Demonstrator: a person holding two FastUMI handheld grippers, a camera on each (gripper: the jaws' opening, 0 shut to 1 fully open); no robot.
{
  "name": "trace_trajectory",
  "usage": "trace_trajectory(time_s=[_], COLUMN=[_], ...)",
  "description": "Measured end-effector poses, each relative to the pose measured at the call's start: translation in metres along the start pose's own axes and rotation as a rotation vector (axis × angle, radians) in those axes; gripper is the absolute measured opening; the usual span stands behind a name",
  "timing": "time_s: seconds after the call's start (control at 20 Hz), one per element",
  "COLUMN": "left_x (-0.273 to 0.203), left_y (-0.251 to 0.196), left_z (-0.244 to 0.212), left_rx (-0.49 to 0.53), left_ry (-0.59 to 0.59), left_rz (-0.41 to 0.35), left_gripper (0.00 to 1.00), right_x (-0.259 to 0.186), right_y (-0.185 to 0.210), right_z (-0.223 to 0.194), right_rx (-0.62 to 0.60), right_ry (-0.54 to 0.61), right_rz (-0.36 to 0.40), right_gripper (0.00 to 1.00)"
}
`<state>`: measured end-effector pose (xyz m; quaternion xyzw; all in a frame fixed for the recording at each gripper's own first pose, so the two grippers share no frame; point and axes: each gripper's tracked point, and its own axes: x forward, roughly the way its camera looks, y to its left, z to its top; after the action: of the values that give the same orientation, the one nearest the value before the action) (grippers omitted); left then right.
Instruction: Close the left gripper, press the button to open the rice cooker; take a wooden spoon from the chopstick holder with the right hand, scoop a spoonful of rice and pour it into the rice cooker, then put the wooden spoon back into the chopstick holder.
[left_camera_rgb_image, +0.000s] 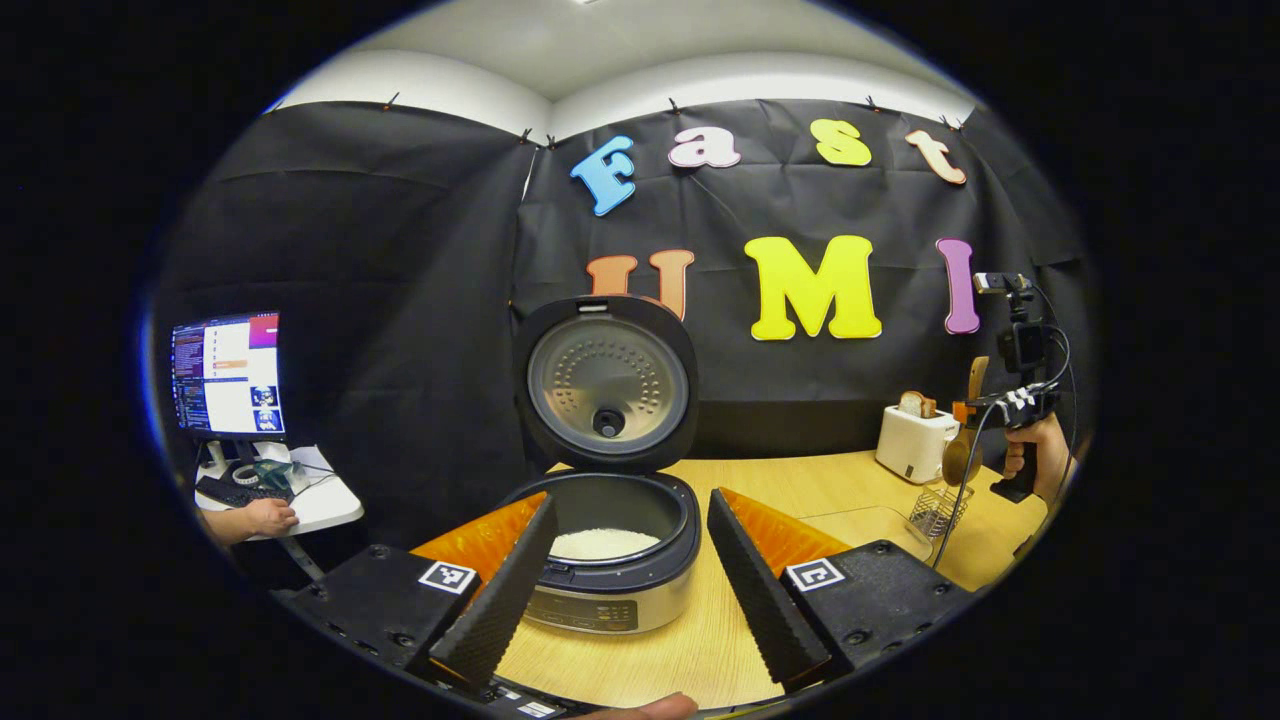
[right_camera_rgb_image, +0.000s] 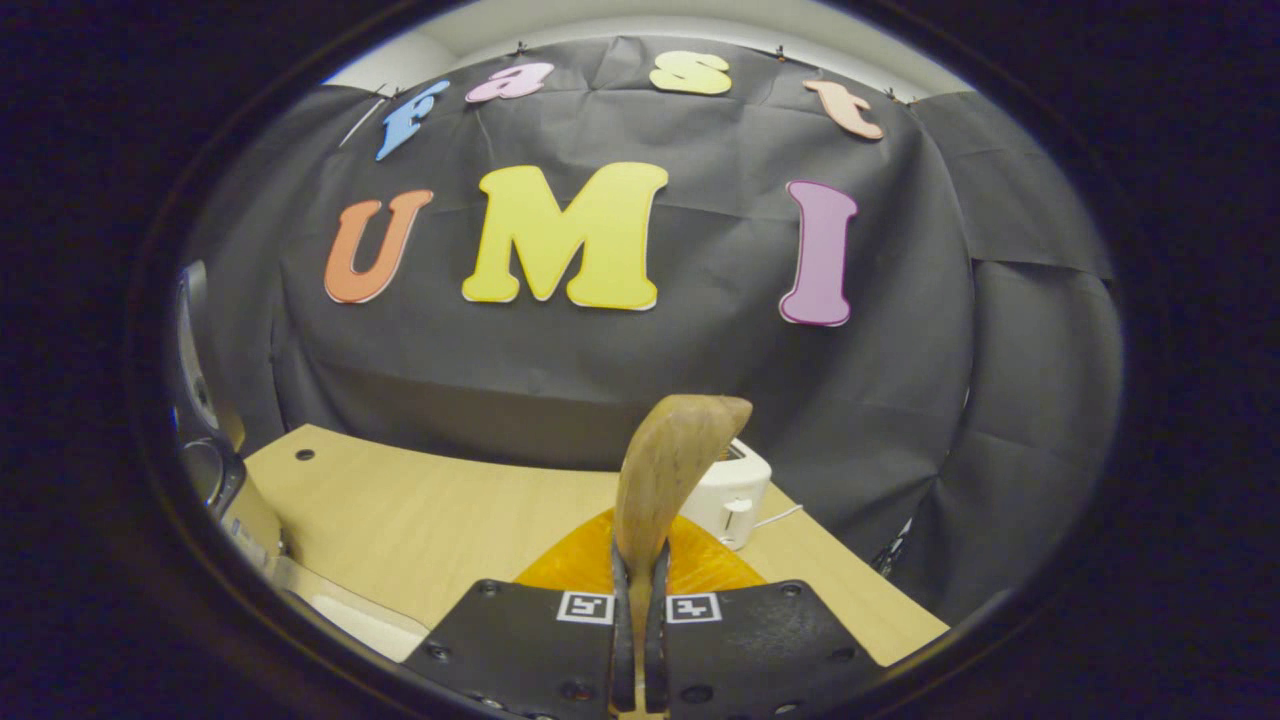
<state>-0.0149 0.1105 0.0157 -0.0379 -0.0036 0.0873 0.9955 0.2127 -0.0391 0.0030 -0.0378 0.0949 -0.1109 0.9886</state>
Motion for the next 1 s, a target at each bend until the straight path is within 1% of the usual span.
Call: trace_trajectory(time_s=[0.15, 0.4, 0.5, 0.55, 0.6, 0.65, 0.7, 0.75, 0.8, 0.95, 1.0], left_x=[0.002, 0.0, 0.0, -0.001, -0.001, 0.0, 0.001, 0.002, 0.003, 0.007, 0.007], left_y=[-0.003, -0.006, -0.012, -0.014, -0.013, -0.012, -0.013, -0.013, -0.015, -0.018, -0.018], left_z=[-0.005, -0.002, 0.0, 0.001, 0.0, -0.002, -0.004, -0.004, -0.005, -0.006, -0.004], left_rx=[0.021, 0.032, 0.042, 0.049, 0.056, 0.06, 0.063, 0.064, 0.063, 0.069, 0.07], left_ry=[0.016, 0.003, -0.007, -0.007, -0.008, -0.005, 0.0, -0.002, 0.004, 0.011, 0.006], left_rz=[0.01, 0.035, 0.031, 0.036, 0.042, 0.048, 0.055, 0.059, 0.062, 0.055, 0.054], left_gripper=[0.96, 0.96, 0.96, 0.96, 0.96, 0.96, 0.96, 0.96, 0.96, 0.96, 0.96], right_x=[0.008, 0.019, 0.021, 0.021, 0.02, 0.02, 0.018, 0.016, 0.012, -0.001, -0.009], right_y=[0.002, -0.004, -0.005, -0.003, -0.007, -0.012, -0.02, -0.026, -0.03, -0.039, -0.045], right_z=[-0.019, -0.041, -0.044, -0.046, -0.046, -0.04, -0.033, -0.027, -0.023, -0.007, -0.001], right_rx=[0.068, 0.158, 0.178, 0.192, 0.193, 0.183, 0.173, 0.168, 0.167, 0.134, 0.123], right_ry=[0.039, 0.083, 0.083, 0.089, 0.072, 0.046, 0.021, -0.006, -0.028, -0.091, -0.122], right_rz=[0.045, 0.066, 0.088, 0.108, 0.109, 0.1, 0.085, 0.076, 0.073, 0.083, 0.079], right_gripper=[0.04, 0.07, 0.12, 0.22, 0.27, 0.27, 0.29, 0.36, 0.35, 0.67, 0.75])
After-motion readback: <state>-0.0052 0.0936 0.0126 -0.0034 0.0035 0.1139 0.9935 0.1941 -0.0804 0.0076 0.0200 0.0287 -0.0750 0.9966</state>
